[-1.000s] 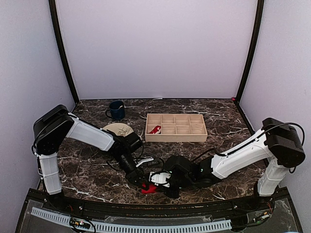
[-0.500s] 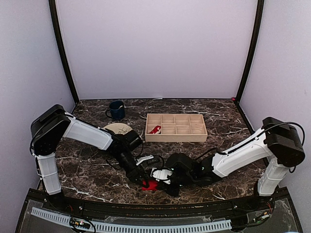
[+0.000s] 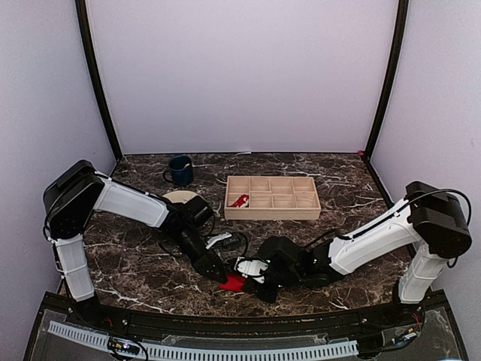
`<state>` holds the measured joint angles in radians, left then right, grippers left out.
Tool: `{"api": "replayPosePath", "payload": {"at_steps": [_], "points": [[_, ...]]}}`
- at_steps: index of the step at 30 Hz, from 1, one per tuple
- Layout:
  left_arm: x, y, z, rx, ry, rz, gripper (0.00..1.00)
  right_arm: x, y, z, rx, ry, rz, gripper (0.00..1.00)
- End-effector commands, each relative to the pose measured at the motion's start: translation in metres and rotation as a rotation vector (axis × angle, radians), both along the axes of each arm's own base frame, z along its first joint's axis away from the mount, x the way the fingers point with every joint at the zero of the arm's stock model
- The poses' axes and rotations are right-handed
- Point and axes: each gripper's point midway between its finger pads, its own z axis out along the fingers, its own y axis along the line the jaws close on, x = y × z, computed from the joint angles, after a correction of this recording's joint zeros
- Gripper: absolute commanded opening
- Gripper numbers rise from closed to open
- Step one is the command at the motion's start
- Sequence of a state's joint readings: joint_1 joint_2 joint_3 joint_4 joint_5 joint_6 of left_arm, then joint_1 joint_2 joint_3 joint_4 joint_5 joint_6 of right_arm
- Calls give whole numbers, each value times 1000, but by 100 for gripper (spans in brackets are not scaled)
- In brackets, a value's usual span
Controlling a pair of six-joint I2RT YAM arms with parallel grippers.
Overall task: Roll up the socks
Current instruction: Roll the sock at the center of the board, then pick up the sock from the center of the board.
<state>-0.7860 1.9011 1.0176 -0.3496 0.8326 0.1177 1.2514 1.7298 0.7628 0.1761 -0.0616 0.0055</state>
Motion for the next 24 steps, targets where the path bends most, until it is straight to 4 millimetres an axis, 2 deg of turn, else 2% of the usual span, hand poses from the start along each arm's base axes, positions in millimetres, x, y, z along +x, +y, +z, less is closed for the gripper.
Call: {"api": "replayPosePath", "payload": {"at_steps": [1, 8, 16, 24], "points": [[6, 23, -10, 102, -33, 52, 37, 0, -16, -16, -82, 23, -26, 0], [7, 30, -3, 89, -42, 91, 37, 1, -15, -15, -88, 29, -27, 0], [38, 35, 14, 106, -206, 219, 37, 0, -8, -13, -121, 42, -1, 0], [57, 52, 40, 105, -372, 371, 34, -5, -3, -16, -164, 129, 11, 0]]}}
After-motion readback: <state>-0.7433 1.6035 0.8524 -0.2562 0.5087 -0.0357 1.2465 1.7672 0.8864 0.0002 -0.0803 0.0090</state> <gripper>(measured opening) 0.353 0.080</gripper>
